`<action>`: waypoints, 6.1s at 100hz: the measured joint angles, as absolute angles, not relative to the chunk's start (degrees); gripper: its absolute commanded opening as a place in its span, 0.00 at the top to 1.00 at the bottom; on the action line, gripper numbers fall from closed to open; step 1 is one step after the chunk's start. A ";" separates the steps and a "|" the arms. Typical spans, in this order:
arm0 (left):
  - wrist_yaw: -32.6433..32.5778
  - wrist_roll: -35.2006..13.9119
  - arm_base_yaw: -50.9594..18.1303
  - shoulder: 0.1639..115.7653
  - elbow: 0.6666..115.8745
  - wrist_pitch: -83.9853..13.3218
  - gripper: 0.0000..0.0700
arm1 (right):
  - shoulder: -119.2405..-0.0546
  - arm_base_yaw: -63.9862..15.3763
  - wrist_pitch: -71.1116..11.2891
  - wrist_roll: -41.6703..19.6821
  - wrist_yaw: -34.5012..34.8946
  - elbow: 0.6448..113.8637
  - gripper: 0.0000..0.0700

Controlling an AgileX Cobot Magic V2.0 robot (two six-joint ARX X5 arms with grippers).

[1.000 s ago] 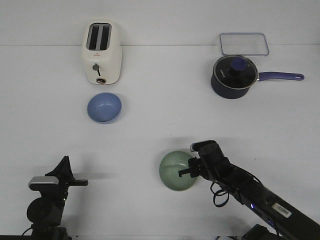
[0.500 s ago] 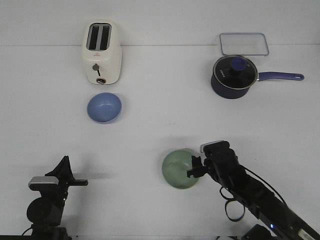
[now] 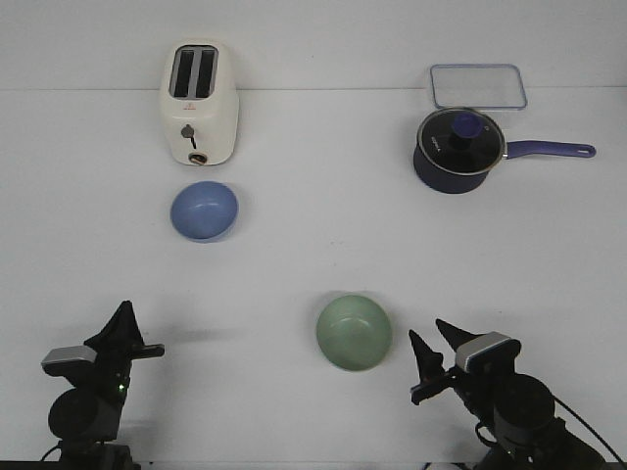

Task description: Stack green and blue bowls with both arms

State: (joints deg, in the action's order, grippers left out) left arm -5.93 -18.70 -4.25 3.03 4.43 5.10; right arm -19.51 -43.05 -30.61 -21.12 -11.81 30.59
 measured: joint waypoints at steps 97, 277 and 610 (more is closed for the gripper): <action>0.27 -18.17 -2.92 102.94 76.79 -20.82 0.44 | -23.73 -43.07 -30.65 -21.28 -12.14 30.59 0.52; 6.17 -18.65 -48.12 96.79 74.50 -24.14 0.44 | -23.73 -43.07 -30.57 -21.23 -13.76 30.59 0.52; -4.40 2.15 -3.40 0.25 1.96 2.11 0.98 | -23.73 -43.07 -29.30 -20.47 -19.33 30.59 0.99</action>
State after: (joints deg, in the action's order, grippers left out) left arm -4.40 2.15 -3.40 0.25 1.96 2.11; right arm -23.73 -43.07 -29.30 -20.47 -19.33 30.59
